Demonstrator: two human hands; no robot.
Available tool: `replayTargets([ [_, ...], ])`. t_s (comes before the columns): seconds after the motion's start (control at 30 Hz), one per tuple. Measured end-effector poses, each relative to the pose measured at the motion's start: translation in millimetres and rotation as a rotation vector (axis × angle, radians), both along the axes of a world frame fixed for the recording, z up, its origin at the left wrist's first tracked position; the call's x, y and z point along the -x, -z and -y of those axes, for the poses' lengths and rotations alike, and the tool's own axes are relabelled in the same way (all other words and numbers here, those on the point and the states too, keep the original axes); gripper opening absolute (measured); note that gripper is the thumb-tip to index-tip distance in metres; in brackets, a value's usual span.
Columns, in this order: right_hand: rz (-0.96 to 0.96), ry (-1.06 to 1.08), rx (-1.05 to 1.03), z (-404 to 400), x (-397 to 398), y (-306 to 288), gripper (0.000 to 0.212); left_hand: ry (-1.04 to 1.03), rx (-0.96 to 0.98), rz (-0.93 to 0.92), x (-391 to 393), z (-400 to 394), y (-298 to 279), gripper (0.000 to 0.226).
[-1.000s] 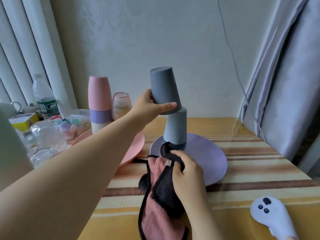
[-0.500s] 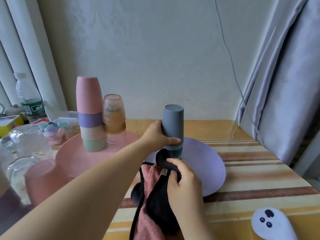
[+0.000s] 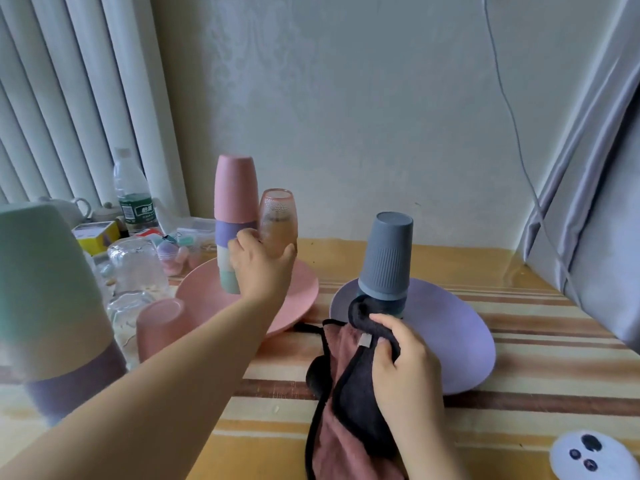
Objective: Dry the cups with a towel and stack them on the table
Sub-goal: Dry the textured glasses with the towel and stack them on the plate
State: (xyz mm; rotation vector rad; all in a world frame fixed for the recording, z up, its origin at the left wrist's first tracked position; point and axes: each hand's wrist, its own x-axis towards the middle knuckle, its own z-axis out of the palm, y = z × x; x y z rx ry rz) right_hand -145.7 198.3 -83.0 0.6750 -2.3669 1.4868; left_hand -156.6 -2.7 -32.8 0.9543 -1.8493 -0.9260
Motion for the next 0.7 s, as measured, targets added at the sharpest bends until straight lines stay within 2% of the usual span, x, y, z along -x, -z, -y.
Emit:
replayTargets([
  [0.13, 0.006, -0.009, 0.005, 1, 0, 1, 0.036, -0.053, -0.064, 0.077, 12, 16, -28, 0.069],
  [0.3, 0.002, -0.002, 0.004, 1, 1, 4, 0.037, -0.121, -0.100, 0.124, 36, 15, -30, 0.081],
  [0.53, -0.065, 0.049, 0.004, 6, 6, 11, 0.043, -0.219, -0.018, 0.235, 53, 16, -17, 0.083],
  [0.7, -0.048, 0.028, 0.020, 7, 6, 9, 0.043, -0.249, -0.086, 0.144, 61, 13, -19, 0.072],
])
